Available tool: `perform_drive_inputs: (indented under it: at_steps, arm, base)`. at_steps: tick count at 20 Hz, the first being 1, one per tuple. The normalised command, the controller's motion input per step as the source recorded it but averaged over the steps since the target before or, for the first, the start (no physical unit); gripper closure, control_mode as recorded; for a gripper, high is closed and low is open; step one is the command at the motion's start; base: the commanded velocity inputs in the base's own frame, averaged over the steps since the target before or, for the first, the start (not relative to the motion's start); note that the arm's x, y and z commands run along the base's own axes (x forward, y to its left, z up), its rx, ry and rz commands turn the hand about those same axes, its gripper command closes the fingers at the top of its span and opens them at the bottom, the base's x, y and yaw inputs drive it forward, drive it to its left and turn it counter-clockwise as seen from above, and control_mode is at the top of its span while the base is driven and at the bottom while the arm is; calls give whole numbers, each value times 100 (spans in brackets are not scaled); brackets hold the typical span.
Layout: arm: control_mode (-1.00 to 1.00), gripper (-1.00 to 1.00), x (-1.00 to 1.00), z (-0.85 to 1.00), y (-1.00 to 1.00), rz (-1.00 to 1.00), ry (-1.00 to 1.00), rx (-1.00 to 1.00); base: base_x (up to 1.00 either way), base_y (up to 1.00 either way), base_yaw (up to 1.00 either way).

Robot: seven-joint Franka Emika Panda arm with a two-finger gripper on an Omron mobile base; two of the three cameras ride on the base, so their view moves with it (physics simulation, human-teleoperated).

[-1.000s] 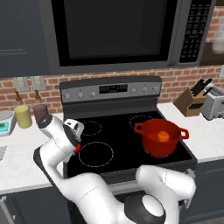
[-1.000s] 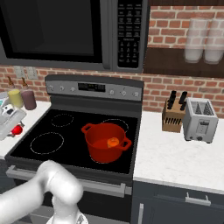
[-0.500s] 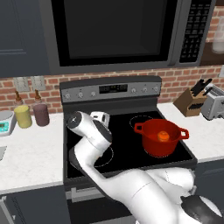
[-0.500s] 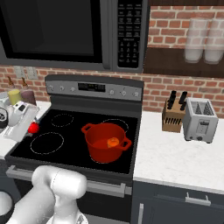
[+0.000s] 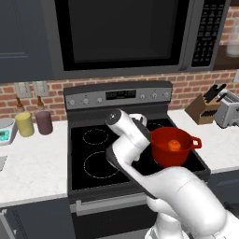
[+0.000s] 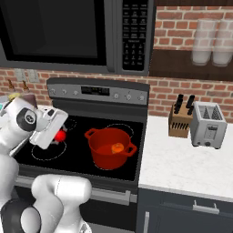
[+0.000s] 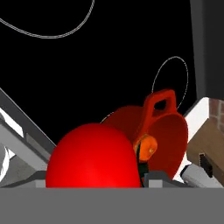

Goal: Put the squash and tomato in the pot. Retrieve the spatula and lightly stir the vegetables in the pot.

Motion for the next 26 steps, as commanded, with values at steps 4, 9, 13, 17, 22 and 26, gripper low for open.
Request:
perform_drive_inputs:
  at_steps: [4,9,13,17,22,26]
  arm:
    - [-100,100,20,7,-100,-13,16,0]
    - [-100,100,34,-5,-100,-9,21,-2]
    - [-100,100,37,-18,-99,-1,18,-6]
    - [-100,100,43,-14,-72,0,7,-1]
    - [-100,100,46,-24,-18,6,2,0]
    - [-100,100,42,-20,-2,14,0,1]
  base:
    - [0,0,0]
    - [0,0,0]
    - [0,0,0]
    - [0,0,0]
    - [0,0,0]
    - [0,0,0]
